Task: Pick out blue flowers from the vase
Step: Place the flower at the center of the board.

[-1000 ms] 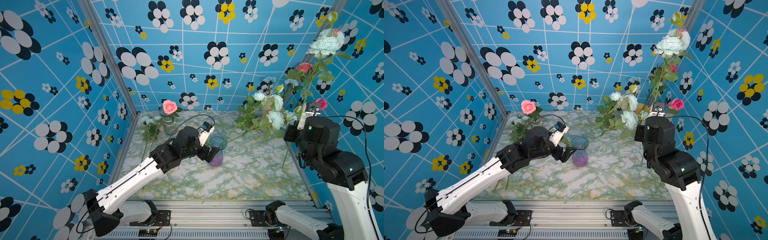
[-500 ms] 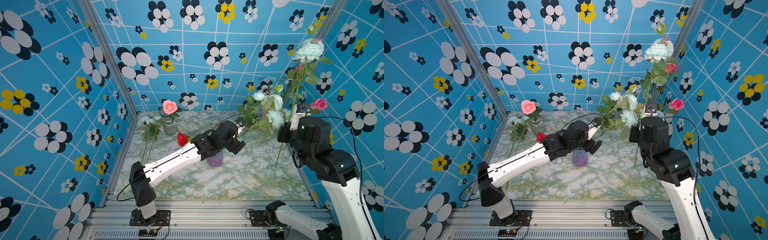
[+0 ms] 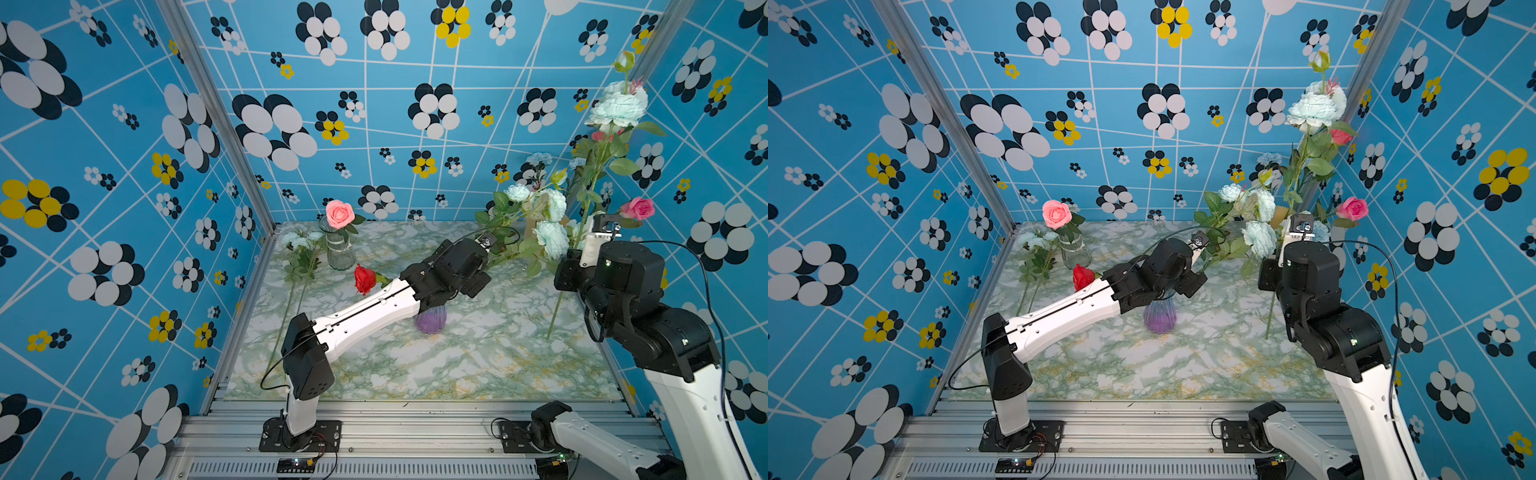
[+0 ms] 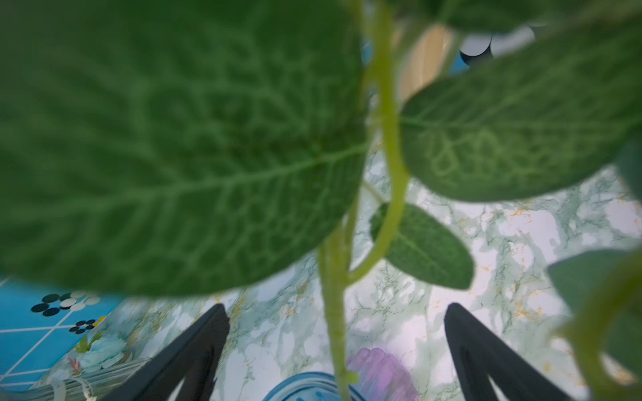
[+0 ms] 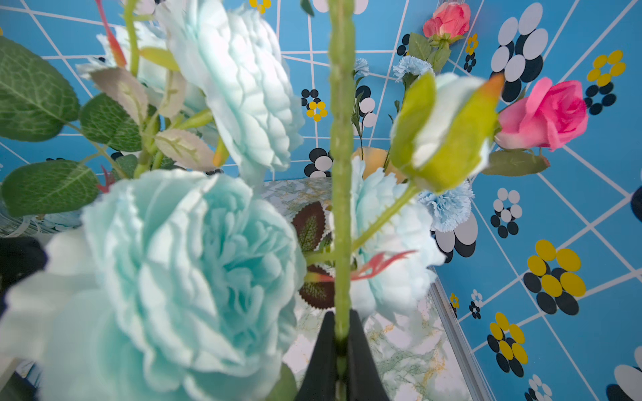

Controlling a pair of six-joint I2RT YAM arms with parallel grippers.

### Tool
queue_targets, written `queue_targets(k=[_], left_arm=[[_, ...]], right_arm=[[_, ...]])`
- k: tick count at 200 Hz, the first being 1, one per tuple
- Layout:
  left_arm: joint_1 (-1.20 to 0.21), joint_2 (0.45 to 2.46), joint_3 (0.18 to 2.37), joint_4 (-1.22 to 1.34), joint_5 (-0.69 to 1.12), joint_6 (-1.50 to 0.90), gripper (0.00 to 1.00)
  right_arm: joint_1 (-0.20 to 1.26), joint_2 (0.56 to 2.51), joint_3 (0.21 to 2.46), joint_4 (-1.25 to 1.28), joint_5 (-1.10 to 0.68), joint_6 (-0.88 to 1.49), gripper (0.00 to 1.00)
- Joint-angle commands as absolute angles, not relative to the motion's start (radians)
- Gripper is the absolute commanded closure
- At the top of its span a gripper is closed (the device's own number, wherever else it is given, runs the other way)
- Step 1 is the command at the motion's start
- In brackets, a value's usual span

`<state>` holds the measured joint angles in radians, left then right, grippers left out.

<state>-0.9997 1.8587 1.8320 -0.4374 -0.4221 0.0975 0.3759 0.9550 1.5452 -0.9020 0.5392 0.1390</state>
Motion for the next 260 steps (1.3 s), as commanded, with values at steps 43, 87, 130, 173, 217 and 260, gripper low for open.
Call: queue_targets(k=[43, 87, 130, 173, 217, 260], left_arm=[[-0.951, 1.701, 1.66, -0.334, -0.484, 0.069, 0.0], [-0.918, 1.65, 1.59, -0.311, -0.477, 0.045, 0.0], [-0.906, 1.63, 1.558, -0.303, -0.47, 0.034, 0.0], [-0.904, 1.606, 1.529, -0.291, -0.461, 0.028, 0.0], [-0.904, 1.577, 1.495, -0.286, -0.46, 0.025, 0.0], [-0.905, 1.551, 1.475, -0.281, -0.46, 0.023, 0.0]], right_arm=[[0.369, 0.925, 1.482, -0.853, 0.518, 0.16, 1.0], [0.369, 0.917, 1.443, -0.851, 0.507, 0.179, 1.0], [0.37, 0.877, 1.386, -0.834, 0.517, 0.217, 1.0], [0.367, 0.885, 1.33, -0.832, 0.471, 0.249, 1.0], [0.362, 0.913, 1.24, -0.786, 0.382, 0.296, 1.0], [0.348, 0.965, 1.208, -0.749, 0.293, 0.31, 1.0]])
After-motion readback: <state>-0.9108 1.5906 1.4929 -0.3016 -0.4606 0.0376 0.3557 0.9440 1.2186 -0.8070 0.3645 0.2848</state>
